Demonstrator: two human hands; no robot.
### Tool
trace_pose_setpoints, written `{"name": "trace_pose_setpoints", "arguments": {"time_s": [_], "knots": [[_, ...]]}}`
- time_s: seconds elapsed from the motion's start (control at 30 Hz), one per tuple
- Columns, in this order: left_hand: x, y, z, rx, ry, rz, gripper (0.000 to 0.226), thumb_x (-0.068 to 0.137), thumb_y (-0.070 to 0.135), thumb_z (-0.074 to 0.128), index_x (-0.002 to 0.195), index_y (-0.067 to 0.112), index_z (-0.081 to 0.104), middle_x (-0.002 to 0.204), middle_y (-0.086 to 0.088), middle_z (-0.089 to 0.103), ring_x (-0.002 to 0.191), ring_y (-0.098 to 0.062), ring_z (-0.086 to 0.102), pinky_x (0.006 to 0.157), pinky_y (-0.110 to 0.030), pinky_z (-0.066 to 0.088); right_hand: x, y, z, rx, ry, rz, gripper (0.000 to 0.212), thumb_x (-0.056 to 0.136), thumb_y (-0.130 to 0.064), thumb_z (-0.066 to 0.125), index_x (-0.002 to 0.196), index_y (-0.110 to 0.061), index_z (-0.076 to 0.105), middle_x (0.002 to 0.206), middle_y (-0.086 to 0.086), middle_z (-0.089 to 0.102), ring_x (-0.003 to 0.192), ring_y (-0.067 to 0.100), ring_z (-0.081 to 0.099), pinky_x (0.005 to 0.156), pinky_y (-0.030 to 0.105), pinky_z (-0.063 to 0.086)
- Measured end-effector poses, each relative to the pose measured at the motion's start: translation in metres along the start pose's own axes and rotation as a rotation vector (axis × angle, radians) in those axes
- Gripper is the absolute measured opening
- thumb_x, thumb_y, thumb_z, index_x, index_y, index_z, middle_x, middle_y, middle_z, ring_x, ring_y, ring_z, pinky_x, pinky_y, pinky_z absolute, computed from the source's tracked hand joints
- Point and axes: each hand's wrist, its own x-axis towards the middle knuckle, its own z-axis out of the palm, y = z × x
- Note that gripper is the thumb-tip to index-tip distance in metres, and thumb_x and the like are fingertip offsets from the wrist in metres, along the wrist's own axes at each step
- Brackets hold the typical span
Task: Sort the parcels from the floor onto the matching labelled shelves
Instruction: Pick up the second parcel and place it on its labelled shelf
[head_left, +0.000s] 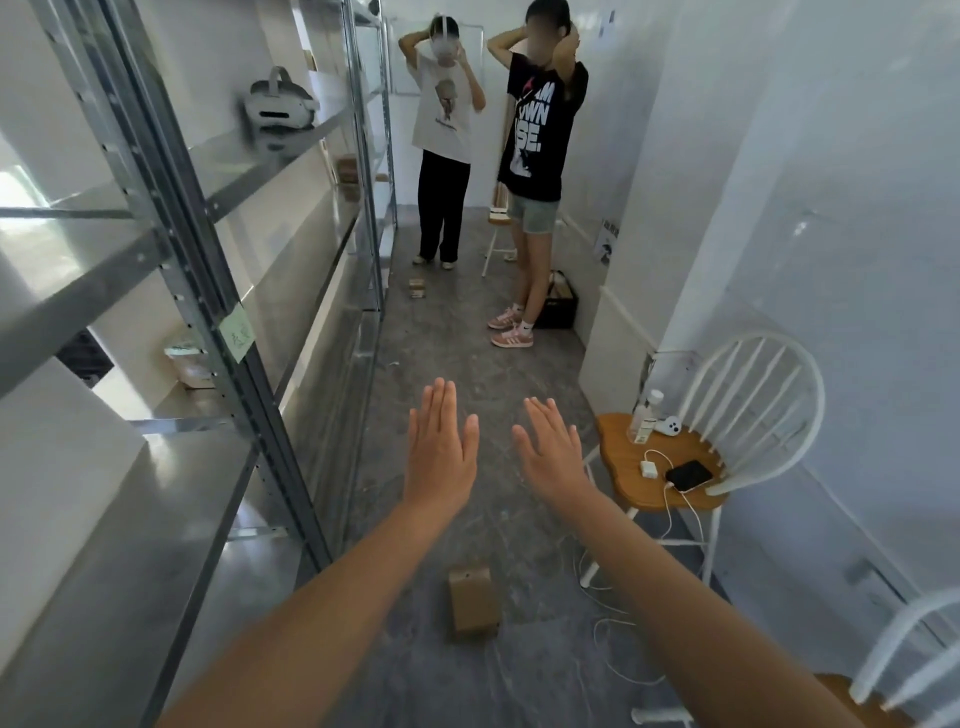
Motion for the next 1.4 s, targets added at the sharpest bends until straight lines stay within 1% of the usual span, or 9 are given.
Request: {"name": "trace_pose_setpoints", "arguments": {"time_s": [0.33, 0.53, 0.67, 0.93, 1.2, 1.3, 1.4], "knots": [[0.026, -0.032, 0.014, -0.04, -0.07, -0.015, 0.06, 0.109, 0.037, 0.022, 0.161, 0.011, 0.006, 0.171, -0.004, 0.002, 0.157, -0.014, -0.005, 0.127, -0.033, -0.009, 0.024, 0.005, 0.028, 0.009, -0.017, 0.042, 0.054, 0.107, -0.037, 0.029, 0.157, -0.017, 0.023, 0.166, -0.002, 0.018, 0.155, 0.015, 0.002, 0.123, 0.046, 0.0], [0.037, -0.048, 0.033, -0.036, -0.081, -0.045, 0.059, 0.11, 0.034, 0.026, 0.161, 0.009, 0.01, 0.171, -0.007, 0.006, 0.158, -0.017, -0.002, 0.126, -0.033, -0.008, 0.047, 0.021, 0.045, 0.002, -0.064, 0.061, 0.054, 0.107, -0.037, 0.03, 0.157, -0.017, 0.023, 0.166, -0.001, 0.019, 0.155, 0.016, 0.002, 0.123, 0.047, 0.001], [0.054, -0.058, 0.05, -0.024, -0.087, -0.082, 0.059, 0.11, 0.033, 0.027, 0.161, 0.008, 0.012, 0.171, -0.008, 0.008, 0.158, -0.019, 0.0, 0.128, -0.036, -0.006, 0.074, 0.031, 0.058, 0.013, -0.108, 0.056, 0.054, 0.107, -0.037, 0.031, 0.157, -0.017, 0.024, 0.166, -0.001, 0.019, 0.155, 0.015, 0.003, 0.122, 0.047, 0.0], [0.104, -0.069, 0.092, 0.03, -0.109, -0.148, 0.057, 0.11, 0.029, 0.029, 0.159, 0.005, 0.014, 0.17, -0.011, 0.01, 0.158, -0.023, 0.003, 0.126, -0.036, -0.006, 0.144, 0.065, 0.074, 0.057, -0.198, 0.048, 0.054, 0.107, -0.037, 0.031, 0.157, -0.016, 0.025, 0.166, -0.002, 0.019, 0.155, 0.015, 0.004, 0.122, 0.047, 0.001], [0.179, -0.063, 0.145, 0.054, -0.108, -0.195, 0.057, 0.11, 0.028, 0.028, 0.159, 0.005, 0.015, 0.17, -0.011, 0.011, 0.158, -0.022, 0.004, 0.127, -0.037, -0.004, 0.234, 0.108, 0.077, 0.089, -0.258, 0.058, 0.054, 0.107, -0.036, 0.032, 0.156, -0.016, 0.026, 0.165, 0.0, 0.021, 0.155, 0.016, 0.005, 0.122, 0.047, 0.001], [0.191, -0.064, 0.165, 0.049, -0.113, -0.234, 0.056, 0.11, 0.027, 0.029, 0.159, 0.004, 0.015, 0.17, -0.011, 0.012, 0.158, -0.023, 0.004, 0.126, -0.035, -0.005, 0.258, 0.123, 0.083, 0.089, -0.28, 0.061, 0.053, 0.107, -0.036, 0.032, 0.156, -0.016, 0.026, 0.165, 0.0, 0.02, 0.155, 0.016, 0.004, 0.122, 0.046, 0.001], [0.186, -0.075, 0.191, 0.028, -0.135, -0.322, 0.056, 0.11, 0.026, 0.03, 0.159, 0.004, 0.018, 0.169, -0.013, 0.014, 0.158, -0.024, 0.006, 0.127, -0.038, -0.003, 0.269, 0.139, 0.1, 0.11, -0.346, 0.066, 0.054, 0.107, -0.035, 0.033, 0.156, -0.015, 0.025, 0.166, 0.0, 0.019, 0.155, 0.015, 0.003, 0.123, 0.046, 0.0]]}}
